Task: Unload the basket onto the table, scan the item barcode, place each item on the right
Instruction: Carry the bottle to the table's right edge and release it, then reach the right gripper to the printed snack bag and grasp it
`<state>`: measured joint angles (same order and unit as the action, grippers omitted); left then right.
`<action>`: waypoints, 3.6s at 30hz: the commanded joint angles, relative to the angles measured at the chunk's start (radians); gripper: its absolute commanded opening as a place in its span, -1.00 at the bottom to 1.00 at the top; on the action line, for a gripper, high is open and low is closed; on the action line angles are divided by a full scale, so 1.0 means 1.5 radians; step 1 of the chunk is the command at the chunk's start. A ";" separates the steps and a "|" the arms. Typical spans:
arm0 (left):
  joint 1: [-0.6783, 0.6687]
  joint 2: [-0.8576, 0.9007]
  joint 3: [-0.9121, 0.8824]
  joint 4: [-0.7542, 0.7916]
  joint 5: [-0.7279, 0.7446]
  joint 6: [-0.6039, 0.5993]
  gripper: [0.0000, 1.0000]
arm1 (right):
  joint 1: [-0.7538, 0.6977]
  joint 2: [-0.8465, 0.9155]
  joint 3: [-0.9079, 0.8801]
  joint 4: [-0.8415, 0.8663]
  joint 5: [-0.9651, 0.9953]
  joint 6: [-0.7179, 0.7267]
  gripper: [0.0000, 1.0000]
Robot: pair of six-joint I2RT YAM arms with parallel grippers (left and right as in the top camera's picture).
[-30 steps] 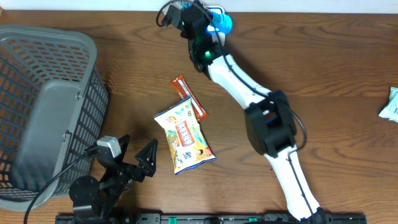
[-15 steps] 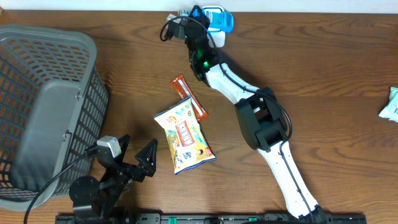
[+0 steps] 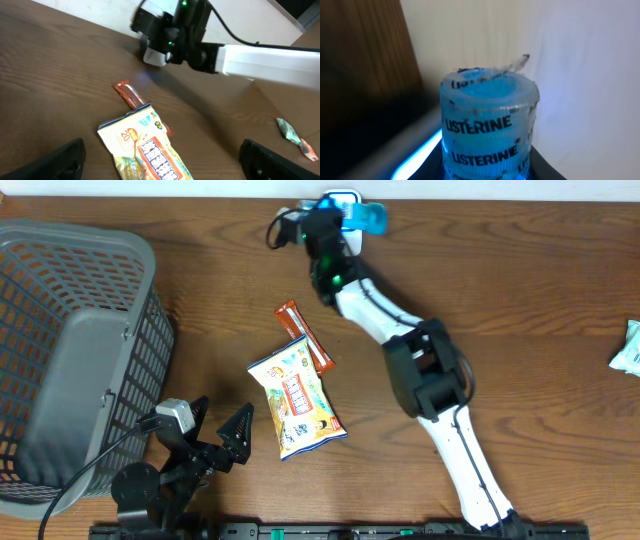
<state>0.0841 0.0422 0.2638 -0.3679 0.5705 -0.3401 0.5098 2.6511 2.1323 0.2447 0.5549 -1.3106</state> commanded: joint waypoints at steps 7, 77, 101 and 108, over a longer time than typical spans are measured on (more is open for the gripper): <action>0.002 -0.004 0.000 0.001 0.004 0.001 0.96 | -0.186 -0.150 0.013 -0.255 0.176 0.202 -0.80; 0.002 -0.004 0.000 0.001 0.004 0.001 0.96 | -0.151 -0.225 -0.013 -0.881 -0.903 0.980 0.98; 0.002 -0.004 0.000 0.001 0.004 0.001 0.96 | 0.214 -0.237 -0.069 -1.097 -0.441 1.141 0.98; 0.002 -0.004 0.000 0.001 0.004 0.001 0.96 | 0.254 -0.237 -0.202 -0.970 -0.438 1.207 0.73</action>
<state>0.0841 0.0422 0.2638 -0.3679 0.5705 -0.3405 0.8658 2.3226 1.9079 -1.2488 -0.1177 0.4145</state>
